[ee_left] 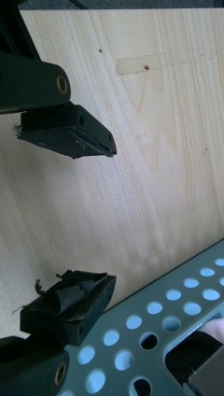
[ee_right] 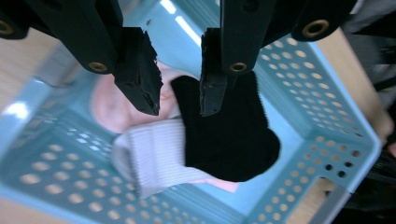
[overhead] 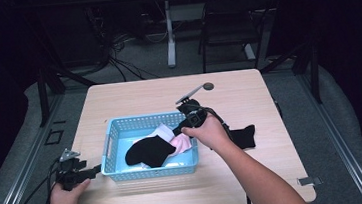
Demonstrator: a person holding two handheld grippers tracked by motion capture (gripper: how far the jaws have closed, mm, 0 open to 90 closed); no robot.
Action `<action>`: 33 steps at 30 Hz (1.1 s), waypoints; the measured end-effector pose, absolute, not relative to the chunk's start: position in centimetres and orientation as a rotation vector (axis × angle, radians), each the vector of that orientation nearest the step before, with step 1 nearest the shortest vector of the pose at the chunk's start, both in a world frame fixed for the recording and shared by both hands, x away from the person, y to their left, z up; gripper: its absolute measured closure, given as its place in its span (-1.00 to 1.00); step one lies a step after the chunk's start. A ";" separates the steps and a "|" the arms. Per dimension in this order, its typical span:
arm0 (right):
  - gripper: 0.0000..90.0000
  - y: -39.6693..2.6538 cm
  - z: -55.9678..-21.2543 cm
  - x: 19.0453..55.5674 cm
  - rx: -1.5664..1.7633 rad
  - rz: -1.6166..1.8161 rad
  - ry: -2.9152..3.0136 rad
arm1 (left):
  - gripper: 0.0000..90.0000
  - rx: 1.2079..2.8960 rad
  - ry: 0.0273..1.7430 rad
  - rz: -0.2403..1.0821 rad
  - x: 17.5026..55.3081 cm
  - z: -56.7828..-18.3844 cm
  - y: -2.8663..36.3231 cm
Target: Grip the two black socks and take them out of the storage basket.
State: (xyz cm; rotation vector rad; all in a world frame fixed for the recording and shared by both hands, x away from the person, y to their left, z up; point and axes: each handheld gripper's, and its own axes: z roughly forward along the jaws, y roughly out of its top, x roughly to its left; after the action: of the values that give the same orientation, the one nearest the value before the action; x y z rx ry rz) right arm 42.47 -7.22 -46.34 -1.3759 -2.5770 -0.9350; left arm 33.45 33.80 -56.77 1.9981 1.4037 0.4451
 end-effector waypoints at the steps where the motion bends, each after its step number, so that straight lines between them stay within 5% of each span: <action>1: 0.52 -7.2 -46.6 42.7 -1.361 -0.925 -2.545 | -0.30 1.999 1.403 0.445 33.4 -56.8 33.8; 20: 0.53 -2.6 -50.5 44.6 -1.367 -0.789 -2.511 | -0.30 1.998 1.399 0.443 33.5 -56.8 33.8; 33: 0.29 -1.3 -52.0 45.2 -1.385 -0.762 -2.551 | -0.30 1.997 1.398 0.443 33.5 -56.8 33.8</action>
State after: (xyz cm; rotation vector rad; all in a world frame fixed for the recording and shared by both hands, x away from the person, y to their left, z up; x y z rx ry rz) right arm 45.16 -1.35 -52.04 -1.3847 -2.5511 -0.7623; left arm 33.48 33.79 -56.76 1.9968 1.3984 0.4428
